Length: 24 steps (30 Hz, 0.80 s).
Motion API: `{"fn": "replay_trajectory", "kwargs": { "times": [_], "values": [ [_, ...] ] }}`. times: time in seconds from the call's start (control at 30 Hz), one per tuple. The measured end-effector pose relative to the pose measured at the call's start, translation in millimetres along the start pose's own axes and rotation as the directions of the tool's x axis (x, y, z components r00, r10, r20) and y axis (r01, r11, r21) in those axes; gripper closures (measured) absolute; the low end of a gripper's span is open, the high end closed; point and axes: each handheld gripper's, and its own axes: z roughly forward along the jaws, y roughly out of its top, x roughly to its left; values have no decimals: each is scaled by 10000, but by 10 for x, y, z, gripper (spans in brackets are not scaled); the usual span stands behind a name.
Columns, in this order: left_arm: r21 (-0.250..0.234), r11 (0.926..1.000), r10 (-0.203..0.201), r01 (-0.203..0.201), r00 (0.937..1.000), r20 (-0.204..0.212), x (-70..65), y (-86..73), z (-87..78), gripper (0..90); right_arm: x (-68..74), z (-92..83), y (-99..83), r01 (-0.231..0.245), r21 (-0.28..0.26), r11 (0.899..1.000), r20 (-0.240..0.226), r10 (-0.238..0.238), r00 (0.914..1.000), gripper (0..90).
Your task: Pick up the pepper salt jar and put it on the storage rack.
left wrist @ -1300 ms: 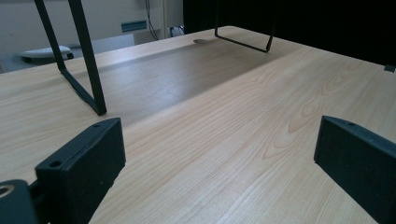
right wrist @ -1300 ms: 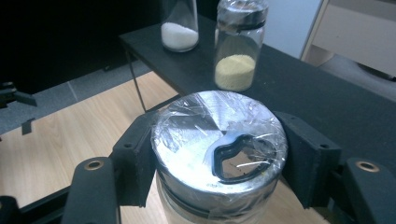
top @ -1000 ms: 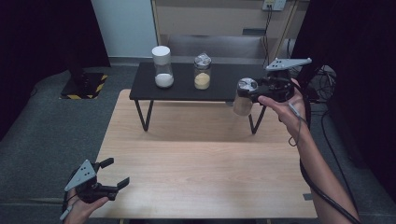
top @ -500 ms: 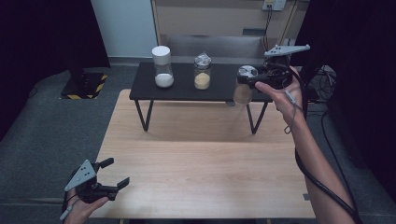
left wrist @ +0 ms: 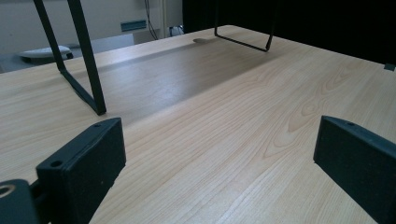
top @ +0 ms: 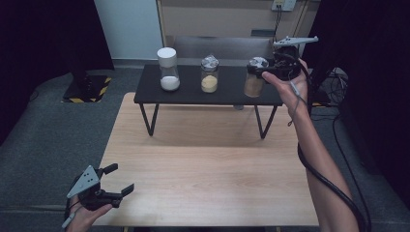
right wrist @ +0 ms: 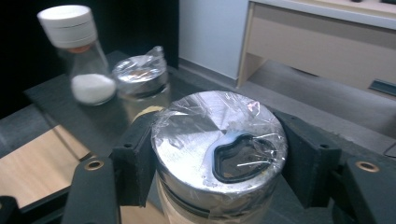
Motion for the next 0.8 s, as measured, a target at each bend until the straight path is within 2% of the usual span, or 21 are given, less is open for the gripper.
{"fn": "replay_trajectory", "kwargs": {
  "times": [0.33,0.8],
  "values": [
    [17,10000,10,-10,10000,3,0,1,0,12,19,113,56,-136,31,9999,661,133,9977,352],
    [27,10000,-47,47,10000,-32,3,-2,-1,12,-32,285,69,-188,54,9998,1029,181,9945,353]
  ]
}}
